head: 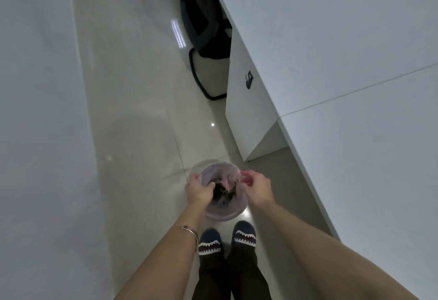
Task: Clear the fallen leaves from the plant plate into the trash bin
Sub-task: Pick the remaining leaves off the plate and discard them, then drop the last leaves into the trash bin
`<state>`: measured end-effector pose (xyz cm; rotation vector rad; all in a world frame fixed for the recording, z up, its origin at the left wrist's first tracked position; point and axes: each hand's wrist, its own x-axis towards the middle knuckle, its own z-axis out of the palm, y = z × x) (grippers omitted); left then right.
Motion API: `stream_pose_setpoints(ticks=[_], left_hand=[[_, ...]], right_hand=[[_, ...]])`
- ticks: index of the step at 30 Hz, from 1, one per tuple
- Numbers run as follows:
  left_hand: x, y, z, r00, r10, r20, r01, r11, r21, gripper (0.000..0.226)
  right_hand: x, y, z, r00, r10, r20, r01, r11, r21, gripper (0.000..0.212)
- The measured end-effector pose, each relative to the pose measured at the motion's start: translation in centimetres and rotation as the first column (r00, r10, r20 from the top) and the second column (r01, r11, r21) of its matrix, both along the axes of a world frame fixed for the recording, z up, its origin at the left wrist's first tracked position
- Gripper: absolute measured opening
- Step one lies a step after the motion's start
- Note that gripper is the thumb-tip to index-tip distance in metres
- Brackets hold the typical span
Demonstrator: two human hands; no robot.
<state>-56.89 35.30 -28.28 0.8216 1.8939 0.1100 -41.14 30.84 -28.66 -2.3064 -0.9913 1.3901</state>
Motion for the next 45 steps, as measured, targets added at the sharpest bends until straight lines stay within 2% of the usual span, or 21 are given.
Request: stream_pose_setpoints(ticks=[1,2,4,5,7,8,10,11,13,14,16,17,19,20,24,27,30,33,35,40,45], left_hand=[[-0.6,-0.3,-0.2,0.999,0.017,-0.030,-0.017,1.000,-0.003,0.063],[0.4,0.7,3.6,0.999,-0.045,0.000,0.044,0.995,0.093,0.063],[-0.9,1.6,4.1,1.000,-0.020,-0.024,0.023,0.993,0.117,0.060],[1.7,2.4,8.7,0.991,-0.133,0.015,0.126,0.967,0.223,0.058],[0.7,3.9,9.9,0.995,-0.098,-0.018,0.100,0.962,0.255,0.053],[5.3,3.5,13.9,0.968,-0.252,0.006,0.233,0.901,0.366,0.050],[5.5,4.8,15.3,0.971,-0.239,0.011,0.218,0.902,0.373,0.047],[11.9,2.4,18.7,0.906,-0.419,0.066,0.346,0.820,0.456,0.047],[13.5,2.3,20.3,0.891,-0.438,0.119,0.349,0.828,0.438,0.046],[19.3,-2.1,22.2,0.787,-0.601,0.137,0.476,0.734,0.484,0.046],[20.9,-4.2,22.6,0.747,-0.643,0.167,0.515,0.720,0.465,0.047],[25.5,-9.4,23.6,0.638,-0.746,0.190,0.605,0.638,0.476,0.047],[27.5,-12.0,23.0,0.601,-0.755,0.263,0.653,0.653,0.384,0.048],[31.2,-16.6,23.8,0.516,-0.797,0.313,0.706,0.603,0.373,0.047],[38.6,-27.6,24.3,0.420,-0.789,0.448,0.824,0.539,0.176,0.045],[41.3,-32.8,23.9,0.418,-0.746,0.519,0.861,0.508,0.037,0.043],[42.7,-34.9,23.5,0.431,-0.698,0.571,0.856,0.517,-0.013,0.047],[44.9,-36.4,23.7,0.443,-0.673,0.593,0.845,0.534,-0.025,0.051],[46.1,-36.7,23.7,0.450,-0.678,0.581,0.845,0.533,-0.033,0.054],[48.7,-36.2,23.3,0.432,-0.699,0.570,0.865,0.500,-0.042,0.056],[50.2,-35.3,23.1,0.381,-0.714,0.587,0.898,0.438,-0.049,0.059]], right_hand=[[-0.3,-0.1,0.2,1.000,0.003,-0.014,-0.002,1.000,0.022,0.011],[1.0,-0.4,4.6,0.998,-0.056,0.003,0.055,0.992,0.116,0.006],[0.7,0.0,5.9,0.998,-0.054,0.018,0.050,0.978,0.203,0.023],[2.9,-1.4,11.4,0.982,-0.176,0.070,0.149,0.945,0.291,0.026],[2.8,-0.9,13.0,0.983,-0.179,0.048,0.151,0.925,0.349,0.026],[6.2,-4.3,17.5,0.937,-0.341,0.077,0.280,0.863,0.420,0.024],[7.1,-4.1,18.6,0.920,-0.390,0.041,0.329,0.824,0.461,0.021],[11.0,-9.7,22.1,0.823,-0.566,0.052,0.464,0.722,0.513,0.020],[12.9,-10.8,22.6,0.772,-0.634,0.034,0.521,0.662,0.539,0.020],[15.9,-17.6,24.4,0.637,-0.771,0.003,0.635,0.526,0.565,0.021],[17.0,-20.3,24.2,0.540,-0.841,-0.021,0.706,0.439,0.556,0.022],[18.5,-27.1,25.2,0.403,-0.914,-0.049,0.768,0.308,0.561,0.023],[18.7,-30.2,24.2,0.323,-0.945,-0.056,0.817,0.249,0.521,0.023],[20.1,-35.3,23.9,0.222,-0.971,-0.086,0.838,0.145,0.526,0.022],[24.1,-45.0,21.9,-0.006,-0.994,-0.110,0.909,-0.051,0.414,0.014],[26.5,-48.7,21.2,-0.123,-0.975,-0.186,0.945,-0.172,0.279,0.042],[28.0,-49.3,20.6,-0.152,-0.965,-0.214,0.955,-0.199,0.222,0.057],[29.8,-49.6,20.6,-0.219,-0.948,-0.231,0.945,-0.265,0.192,0.060],[30.6,-49.2,20.6,-0.212,-0.949,-0.235,0.949,-0.257,0.182,0.058],[32.5,-48.5,19.9,-0.224,-0.936,-0.273,0.937,-0.284,0.204,0.010],[33.3,-49.1,21.0,-0.121,-0.941,-0.315,0.973,-0.176,0.152,0.036]])
